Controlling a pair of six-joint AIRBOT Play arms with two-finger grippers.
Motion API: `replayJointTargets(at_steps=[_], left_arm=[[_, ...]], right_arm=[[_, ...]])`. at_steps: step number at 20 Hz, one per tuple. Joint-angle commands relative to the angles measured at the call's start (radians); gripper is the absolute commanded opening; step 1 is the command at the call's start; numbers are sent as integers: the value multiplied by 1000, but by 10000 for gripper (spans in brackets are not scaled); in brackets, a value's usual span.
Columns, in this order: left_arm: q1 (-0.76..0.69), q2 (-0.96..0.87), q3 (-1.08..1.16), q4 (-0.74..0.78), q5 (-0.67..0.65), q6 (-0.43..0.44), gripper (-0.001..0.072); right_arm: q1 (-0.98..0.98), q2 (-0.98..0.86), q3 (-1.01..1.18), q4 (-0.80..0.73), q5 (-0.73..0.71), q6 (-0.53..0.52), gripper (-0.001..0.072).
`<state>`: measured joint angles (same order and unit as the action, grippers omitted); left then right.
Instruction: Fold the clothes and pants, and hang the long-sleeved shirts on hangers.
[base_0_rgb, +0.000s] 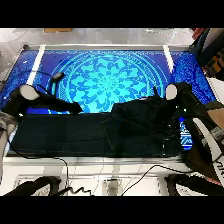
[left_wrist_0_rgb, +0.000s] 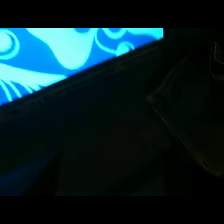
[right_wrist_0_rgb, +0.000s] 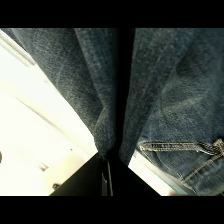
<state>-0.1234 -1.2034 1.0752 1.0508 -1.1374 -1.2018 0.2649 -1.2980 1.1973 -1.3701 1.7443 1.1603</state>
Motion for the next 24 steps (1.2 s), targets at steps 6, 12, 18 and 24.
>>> replayJointTargets(at_steps=[6, 12, 18, 24], left_arm=[[-138, -209, -166, -294, 259, -38, 694], [-144, -343, -166, -425, 244, 119, 573], [-145, -380, -166, -514, 249, 190, 573], [-175, -378, -165, -504, 246, 190, 537]], right_arm=[[-1, 45, -65, 65, -111, 2, 21], [-1, 45, -65, 64, -150, 2, 21], [-1, 45, -65, 76, -137, 10, 21], [-1, 45, -65, 83, -137, 9, 21]])
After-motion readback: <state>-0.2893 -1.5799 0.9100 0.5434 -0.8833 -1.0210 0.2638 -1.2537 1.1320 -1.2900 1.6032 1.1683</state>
